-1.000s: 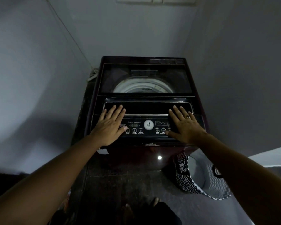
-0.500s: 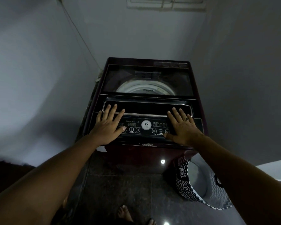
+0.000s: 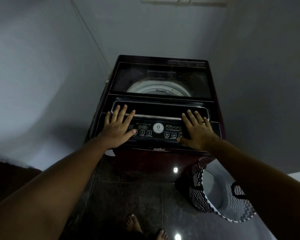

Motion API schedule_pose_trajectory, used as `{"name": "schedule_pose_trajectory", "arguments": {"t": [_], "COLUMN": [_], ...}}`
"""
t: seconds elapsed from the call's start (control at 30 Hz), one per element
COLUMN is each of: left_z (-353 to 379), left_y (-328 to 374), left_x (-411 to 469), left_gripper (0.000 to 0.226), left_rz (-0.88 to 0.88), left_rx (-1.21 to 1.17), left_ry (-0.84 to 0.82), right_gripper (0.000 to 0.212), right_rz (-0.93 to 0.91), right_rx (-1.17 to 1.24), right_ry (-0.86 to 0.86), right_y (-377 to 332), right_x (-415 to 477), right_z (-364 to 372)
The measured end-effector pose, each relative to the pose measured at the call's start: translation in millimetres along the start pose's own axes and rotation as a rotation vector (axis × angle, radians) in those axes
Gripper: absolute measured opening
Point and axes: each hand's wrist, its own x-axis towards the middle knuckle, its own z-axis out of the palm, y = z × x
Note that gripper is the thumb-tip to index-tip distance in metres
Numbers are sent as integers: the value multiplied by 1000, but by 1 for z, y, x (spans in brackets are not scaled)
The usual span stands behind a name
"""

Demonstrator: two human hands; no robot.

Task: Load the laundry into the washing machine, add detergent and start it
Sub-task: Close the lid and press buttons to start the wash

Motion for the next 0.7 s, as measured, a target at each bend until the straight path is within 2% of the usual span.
{"name": "schedule_pose_trajectory", "arguments": {"t": [0.23, 0.4, 0.53, 0.7], "left_z": [-3, -8, -10, -13], "left_y": [0, 0, 0, 0], "left_x": [1, 0, 0, 0], "left_gripper": [83, 103, 116, 121], "left_rz": [-6, 14, 32, 26], "left_rx": [-43, -49, -38, -3], "left_ry": [-28, -80, -102, -117], "right_gripper": [112, 135, 134, 131], "right_rz": [-1, -45, -68, -73], "right_rx": [1, -49, -90, -83], "right_ry": [-4, -68, -105, -84], "right_y": [0, 4, 12, 12], "right_x": [0, -1, 0, -4], "right_z": [-2, -7, -15, -21]}}
